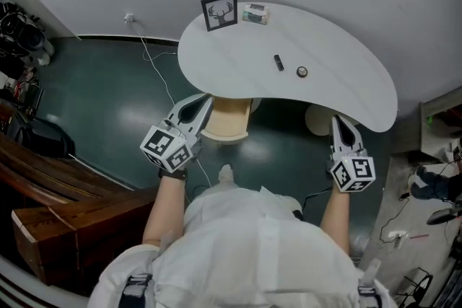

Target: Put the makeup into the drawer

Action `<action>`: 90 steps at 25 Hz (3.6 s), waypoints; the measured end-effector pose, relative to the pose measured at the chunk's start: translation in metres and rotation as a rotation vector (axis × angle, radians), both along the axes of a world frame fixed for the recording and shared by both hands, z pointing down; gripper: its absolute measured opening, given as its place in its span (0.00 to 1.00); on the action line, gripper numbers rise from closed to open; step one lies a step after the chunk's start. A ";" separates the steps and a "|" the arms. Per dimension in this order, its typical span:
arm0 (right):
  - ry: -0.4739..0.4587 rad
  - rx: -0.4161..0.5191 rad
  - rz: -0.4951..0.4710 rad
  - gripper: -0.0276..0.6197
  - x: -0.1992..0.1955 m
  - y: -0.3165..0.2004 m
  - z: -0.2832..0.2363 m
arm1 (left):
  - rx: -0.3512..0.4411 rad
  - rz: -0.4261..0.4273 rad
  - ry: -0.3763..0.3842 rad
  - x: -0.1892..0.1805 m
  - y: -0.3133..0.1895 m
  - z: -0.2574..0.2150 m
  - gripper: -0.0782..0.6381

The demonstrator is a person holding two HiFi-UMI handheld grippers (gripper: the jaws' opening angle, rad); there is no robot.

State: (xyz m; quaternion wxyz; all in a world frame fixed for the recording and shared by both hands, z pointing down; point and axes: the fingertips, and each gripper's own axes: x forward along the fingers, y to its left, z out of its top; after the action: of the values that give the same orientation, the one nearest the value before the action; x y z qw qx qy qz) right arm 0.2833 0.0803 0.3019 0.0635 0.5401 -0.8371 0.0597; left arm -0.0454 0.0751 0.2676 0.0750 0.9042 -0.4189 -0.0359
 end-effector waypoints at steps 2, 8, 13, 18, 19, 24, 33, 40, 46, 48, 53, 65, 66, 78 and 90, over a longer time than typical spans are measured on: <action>-0.002 -0.002 -0.002 0.06 -0.016 -0.016 0.001 | 0.006 0.007 -0.006 -0.012 -0.015 -0.002 0.14; -0.001 -0.023 -0.025 0.06 -0.067 -0.054 0.008 | 0.022 0.011 -0.007 -0.052 -0.054 -0.008 0.14; 0.019 -0.058 -0.064 0.06 -0.104 -0.080 0.019 | 0.001 0.038 0.004 -0.064 -0.075 0.006 0.14; 0.049 -0.091 -0.098 0.06 -0.120 -0.107 0.035 | -0.034 0.073 0.013 -0.056 -0.088 0.029 0.14; 0.054 -0.102 -0.103 0.06 -0.122 -0.112 0.039 | -0.042 0.077 0.013 -0.054 -0.091 0.033 0.14; 0.063 -0.155 -0.138 0.08 -0.125 -0.137 0.063 | -0.071 0.072 0.012 -0.046 -0.107 0.050 0.14; 0.079 -0.236 -0.198 0.12 -0.114 -0.189 0.100 | -0.131 0.037 0.007 -0.018 -0.157 0.076 0.14; 0.106 -0.306 -0.246 0.14 -0.103 -0.225 0.135 | -0.174 0.053 -0.007 0.023 -0.190 0.098 0.14; 0.118 -0.358 -0.262 0.15 -0.098 -0.249 0.166 | -0.219 0.095 -0.036 0.059 -0.209 0.123 0.14; 0.123 -0.375 -0.264 0.15 -0.098 -0.255 0.176 | -0.231 0.105 -0.044 0.068 -0.215 0.129 0.14; 0.133 -0.414 -0.262 0.16 -0.099 -0.269 0.198 | -0.261 0.112 -0.051 0.083 -0.228 0.145 0.14; 0.207 -0.552 -0.246 0.20 -0.106 -0.287 0.247 | -0.300 0.107 -0.062 0.090 -0.240 0.164 0.14; 0.214 -0.562 -0.245 0.20 -0.106 -0.288 0.250 | -0.302 0.107 -0.061 0.090 -0.241 0.165 0.14; 0.284 -0.624 -0.237 0.20 -0.111 -0.288 0.273 | -0.310 0.095 -0.046 0.084 -0.245 0.166 0.14; 0.316 -0.643 -0.228 0.18 -0.110 -0.289 0.278 | -0.317 0.070 -0.033 0.073 -0.237 0.169 0.14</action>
State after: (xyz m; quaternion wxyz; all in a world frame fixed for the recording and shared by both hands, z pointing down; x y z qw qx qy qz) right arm 0.1729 -0.2090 0.5796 0.3645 0.3985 -0.8102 0.2277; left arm 0.0271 -0.1617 0.4361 0.2112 0.8955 -0.3888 0.0480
